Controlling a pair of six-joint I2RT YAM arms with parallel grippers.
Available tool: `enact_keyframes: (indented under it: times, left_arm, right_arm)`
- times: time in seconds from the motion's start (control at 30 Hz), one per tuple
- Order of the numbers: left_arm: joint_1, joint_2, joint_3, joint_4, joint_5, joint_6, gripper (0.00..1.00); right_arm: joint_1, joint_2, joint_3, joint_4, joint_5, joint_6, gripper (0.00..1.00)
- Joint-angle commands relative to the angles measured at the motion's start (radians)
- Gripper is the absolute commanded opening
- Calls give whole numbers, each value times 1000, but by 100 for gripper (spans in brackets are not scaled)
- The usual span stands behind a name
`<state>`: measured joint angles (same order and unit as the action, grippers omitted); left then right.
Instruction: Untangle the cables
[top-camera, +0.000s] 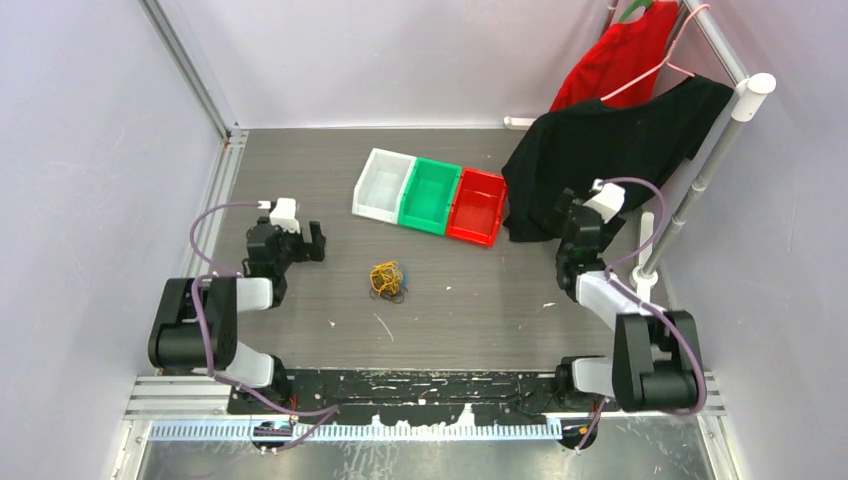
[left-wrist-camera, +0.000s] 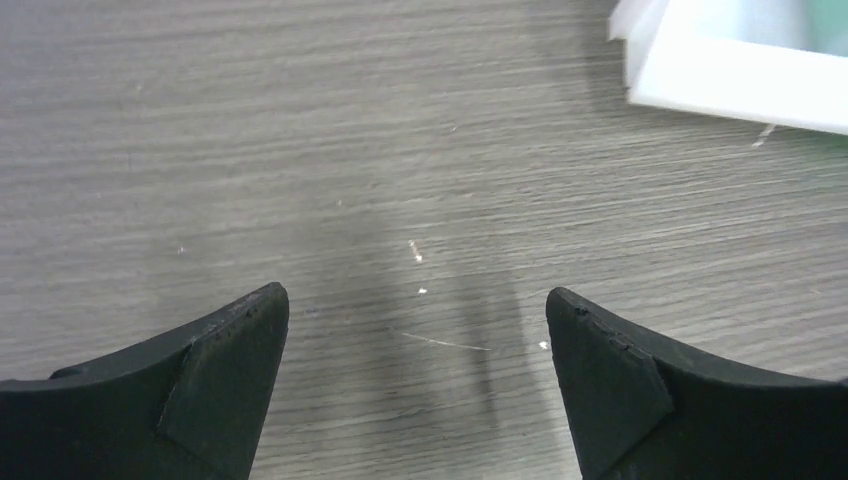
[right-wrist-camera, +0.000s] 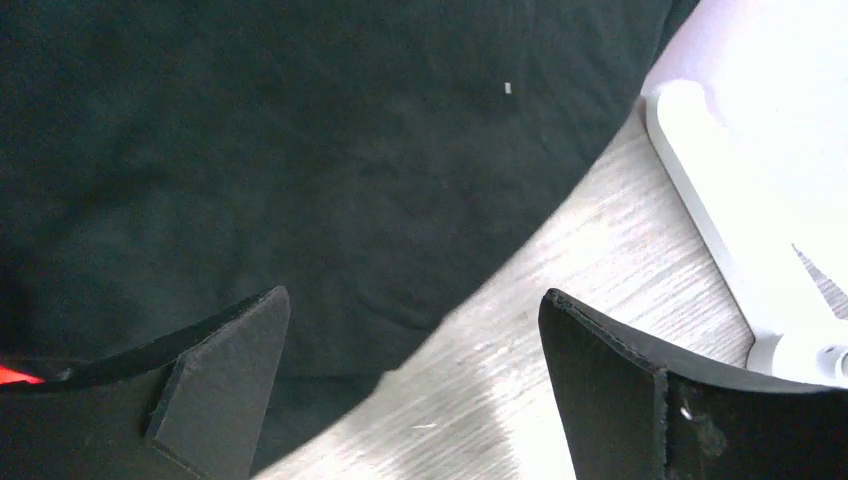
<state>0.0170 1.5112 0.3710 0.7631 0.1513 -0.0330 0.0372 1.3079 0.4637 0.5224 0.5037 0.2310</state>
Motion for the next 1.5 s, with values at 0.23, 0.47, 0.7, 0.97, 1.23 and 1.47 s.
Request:
enact_keyframes:
  times: [0.23, 0.47, 0.7, 0.97, 1.23, 1.47]
  left_arm:
    - [-1, -279, 347, -835, 288, 173, 99]
    - [-2, -333, 426, -1092, 491, 153, 99]
    - [-5, -318, 445, -1130, 654, 123, 95]
    - [-104, -190, 534, -1255, 669, 157, 80]
    - [-229, -98, 551, -1327, 621, 259, 58]
    - [-305, -15, 574, -1291, 569, 288, 49]
  right_arm:
    - [3, -207, 244, -543, -269, 577, 100]
    - [207, -189, 251, -533, -395, 623, 100]
    - [634, -102, 265, -553, -139, 636, 97]
    - [830, 60, 337, -486, -146, 654, 83]
    - [848, 117, 385, -534, -175, 659, 74]
    - [848, 82, 385, -571, -159, 640, 73]
